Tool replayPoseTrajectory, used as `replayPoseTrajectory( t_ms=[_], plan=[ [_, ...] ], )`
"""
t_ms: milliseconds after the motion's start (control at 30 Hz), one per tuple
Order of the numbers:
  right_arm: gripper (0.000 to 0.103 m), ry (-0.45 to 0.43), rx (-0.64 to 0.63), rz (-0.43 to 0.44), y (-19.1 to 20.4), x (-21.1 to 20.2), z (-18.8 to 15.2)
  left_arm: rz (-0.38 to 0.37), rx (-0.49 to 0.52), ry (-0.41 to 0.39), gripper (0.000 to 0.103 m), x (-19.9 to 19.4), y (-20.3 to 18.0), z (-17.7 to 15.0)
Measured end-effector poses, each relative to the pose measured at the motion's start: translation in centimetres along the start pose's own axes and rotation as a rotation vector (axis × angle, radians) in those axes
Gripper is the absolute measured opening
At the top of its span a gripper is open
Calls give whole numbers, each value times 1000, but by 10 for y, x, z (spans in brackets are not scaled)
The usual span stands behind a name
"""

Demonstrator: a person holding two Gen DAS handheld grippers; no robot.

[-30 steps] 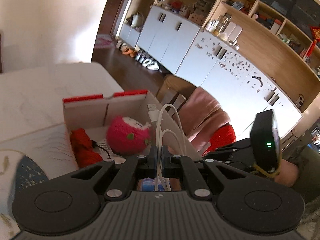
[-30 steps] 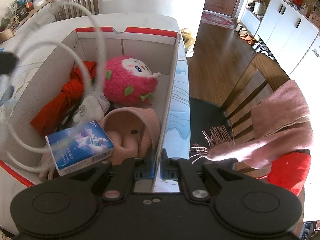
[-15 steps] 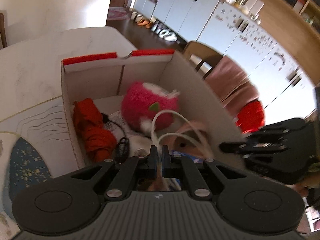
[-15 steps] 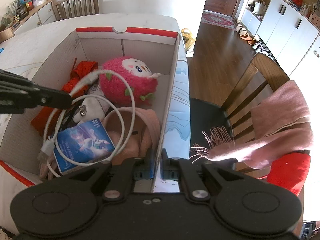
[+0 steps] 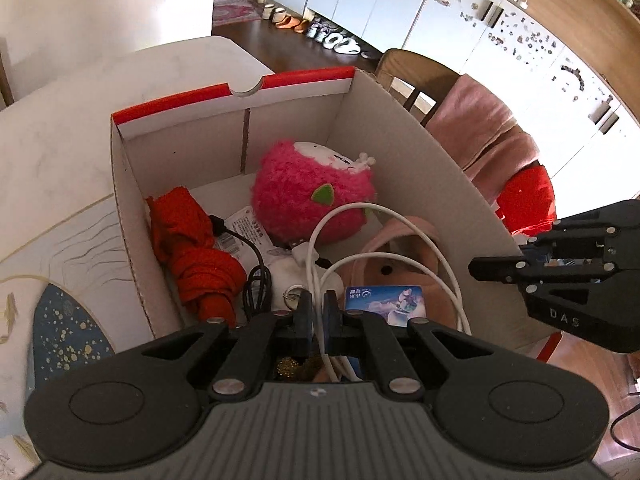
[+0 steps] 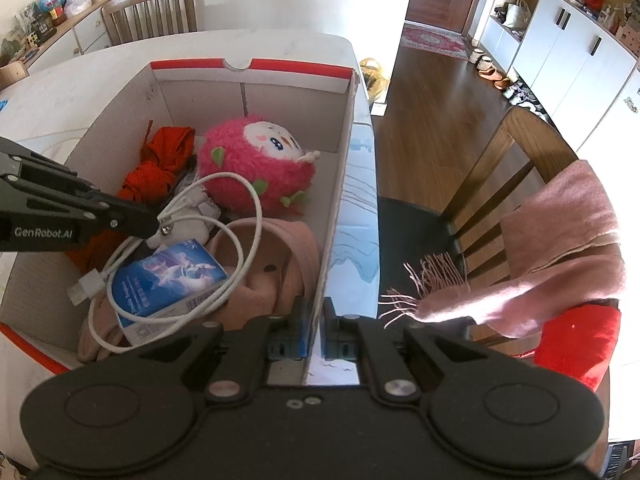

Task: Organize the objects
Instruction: 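Lower the white cable onto the toothbrush box and release it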

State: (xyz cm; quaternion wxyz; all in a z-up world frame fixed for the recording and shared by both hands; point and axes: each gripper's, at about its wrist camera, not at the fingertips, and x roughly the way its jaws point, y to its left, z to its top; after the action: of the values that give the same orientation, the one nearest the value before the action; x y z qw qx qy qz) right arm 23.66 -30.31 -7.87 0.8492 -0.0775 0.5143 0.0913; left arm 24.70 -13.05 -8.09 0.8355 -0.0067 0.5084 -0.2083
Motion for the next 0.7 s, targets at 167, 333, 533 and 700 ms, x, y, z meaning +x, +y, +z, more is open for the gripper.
replayPoseTrajectory(
  t_ms=[167,333,533,700],
  plan=[
    [5,-6,4,5,-3,-3,-1,7,-10,-14,11,-7,2,-3],
    [6,-18,6,11,-5,-8,-2,12,-5,-46,14,-20,1,-8],
    [6,-37,1,15,-5,-16,-3,13,-3,-93,14,-41,-4,-14],
    [7,-61,-2,16,-6,-24,-4,40,0,-131,14,-58,-8,-20]
  ],
)
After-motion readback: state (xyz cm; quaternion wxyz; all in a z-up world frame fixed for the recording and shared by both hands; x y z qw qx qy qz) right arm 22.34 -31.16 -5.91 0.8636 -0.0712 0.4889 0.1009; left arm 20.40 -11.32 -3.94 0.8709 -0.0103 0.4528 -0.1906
